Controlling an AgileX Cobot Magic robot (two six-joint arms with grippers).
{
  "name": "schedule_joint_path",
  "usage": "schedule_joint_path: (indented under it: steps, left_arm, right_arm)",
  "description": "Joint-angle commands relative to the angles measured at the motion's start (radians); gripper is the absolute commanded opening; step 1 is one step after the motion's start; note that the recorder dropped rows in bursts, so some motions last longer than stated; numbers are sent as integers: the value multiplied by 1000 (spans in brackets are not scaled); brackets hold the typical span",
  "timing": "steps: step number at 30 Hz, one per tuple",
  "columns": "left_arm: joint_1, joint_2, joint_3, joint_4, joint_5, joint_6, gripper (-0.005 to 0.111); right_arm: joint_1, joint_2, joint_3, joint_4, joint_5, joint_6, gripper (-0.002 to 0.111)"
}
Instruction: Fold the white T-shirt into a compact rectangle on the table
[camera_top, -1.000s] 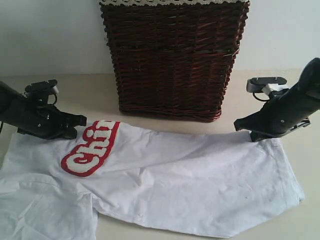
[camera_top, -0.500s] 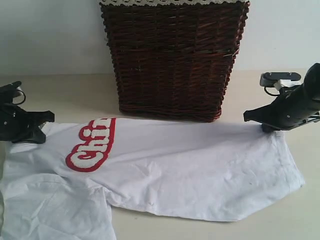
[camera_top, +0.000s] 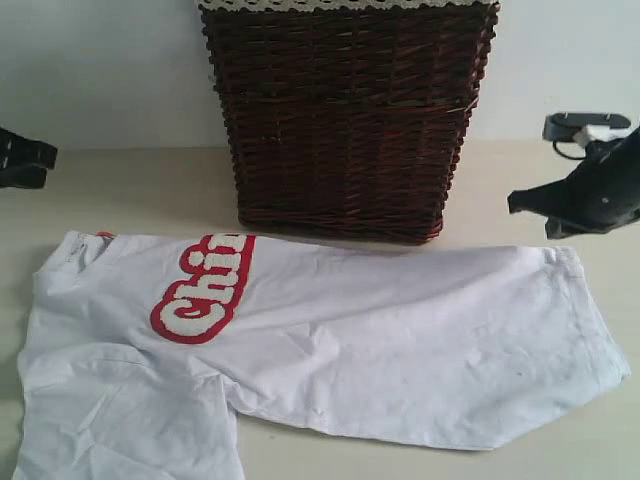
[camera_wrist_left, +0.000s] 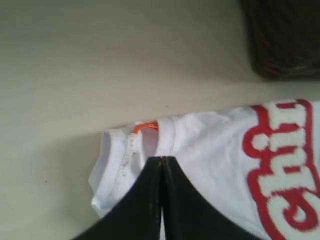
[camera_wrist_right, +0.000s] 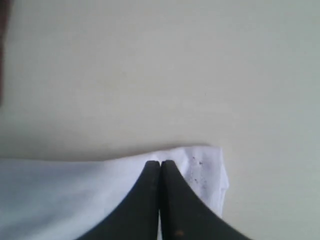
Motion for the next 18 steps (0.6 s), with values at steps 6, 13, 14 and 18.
schedule_joint_path:
  steps: [6,13,14,18]
  left_arm:
    - [-217,-209,98,43,294,92,0]
    - [-568,-341,329,324,292,-258,0]
    - [-626,-358,363,357,284,-300,0]
    - [-837,-406,466,368,214,-367,3]
  right_arm:
    - [-4,-348,14,130,166,-90,0]
    - [-4,-606,145,171,120,-102,0]
    - [-4,-624,158,184,118,-115,0]
    - [-4,-663,198,293,115,-211,0]
